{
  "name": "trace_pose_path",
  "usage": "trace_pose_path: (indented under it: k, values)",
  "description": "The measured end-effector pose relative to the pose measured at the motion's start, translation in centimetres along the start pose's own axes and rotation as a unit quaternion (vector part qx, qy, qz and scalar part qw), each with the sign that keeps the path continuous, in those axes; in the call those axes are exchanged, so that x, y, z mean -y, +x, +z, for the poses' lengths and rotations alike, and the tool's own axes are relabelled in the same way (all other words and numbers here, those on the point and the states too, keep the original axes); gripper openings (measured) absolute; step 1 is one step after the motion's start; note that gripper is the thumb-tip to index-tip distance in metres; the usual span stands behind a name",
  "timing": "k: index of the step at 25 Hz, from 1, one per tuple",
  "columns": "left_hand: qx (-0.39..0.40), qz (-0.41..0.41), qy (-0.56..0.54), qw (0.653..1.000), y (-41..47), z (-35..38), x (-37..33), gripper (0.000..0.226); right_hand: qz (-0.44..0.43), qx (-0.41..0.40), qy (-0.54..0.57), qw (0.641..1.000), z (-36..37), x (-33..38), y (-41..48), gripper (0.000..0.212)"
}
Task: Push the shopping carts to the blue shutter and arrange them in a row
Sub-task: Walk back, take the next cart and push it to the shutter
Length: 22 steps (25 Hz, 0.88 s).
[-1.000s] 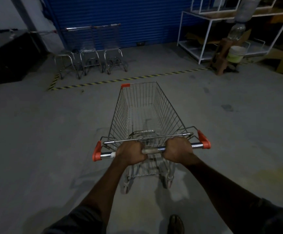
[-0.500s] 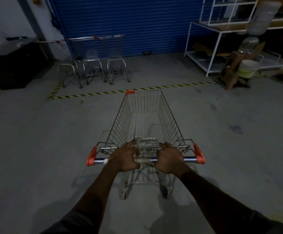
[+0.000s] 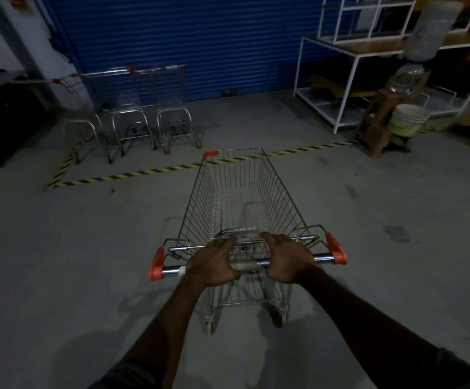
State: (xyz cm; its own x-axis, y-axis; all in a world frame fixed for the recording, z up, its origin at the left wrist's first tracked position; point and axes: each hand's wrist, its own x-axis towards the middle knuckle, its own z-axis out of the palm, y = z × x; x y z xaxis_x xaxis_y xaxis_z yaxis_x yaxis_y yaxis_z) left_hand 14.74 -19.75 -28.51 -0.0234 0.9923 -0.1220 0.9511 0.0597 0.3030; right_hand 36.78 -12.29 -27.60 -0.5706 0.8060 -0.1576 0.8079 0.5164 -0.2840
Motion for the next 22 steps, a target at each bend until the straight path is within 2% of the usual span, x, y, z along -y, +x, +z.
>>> trace_pose_path:
  k: [6, 8, 10, 13, 15, 16, 19, 22]
  values:
    - [0.008, 0.014, 0.015, 1.0, 12.8, -2.6, 2.9, 0.098, 0.027, 0.025, -0.043, 0.998, -3.5, -2.9, 12.3, 0.091]
    - [-0.016, 0.019, 0.018, 1.0, 17.3, -3.2, 3.9, 0.096, 0.029, 0.021, -0.036, 0.999, -4.6, -4.2, 16.7, 0.09]
    - [-0.05, 0.031, 0.018, 0.998, 21.7, -3.7, 4.8, 0.092, 0.016, -0.017, -0.04, 0.999, -5.3, -5.7, 20.8, 0.085]
    - [-0.088, 0.048, 0.036, 0.994, 29.2, -4.7, 5.8, 0.069, -0.004, -0.057, -0.058, 0.997, -6.9, -8.7, 27.6, 0.068]
    - [-0.072, 0.027, 0.056, 0.995, 33.6, -6.0, 5.9, 0.048, 0.007, -0.05, -0.069, 0.996, -8.2, -10.6, 31.8, 0.054]
    - [-0.058, 0.012, 0.07, 0.996, 35.8, -6.6, 5.9, 0.044, 0.008, -0.046, -0.084, 0.995, -8.8, -11.4, 33.8, 0.046]
    - [-0.011, -0.027, 0.096, 0.995, 42.3, -7.9, 6.3, 0.044, -0.004, -0.024, -0.128, 0.991, -11.0, -13.3, 39.8, 0.03]
    - [0.024, -0.071, 0.072, 0.995, 48.5, -9.4, 6.9, 0.048, -0.006, 0.019, -0.134, 0.991, -13.6, -14.9, 45.6, 0.022]
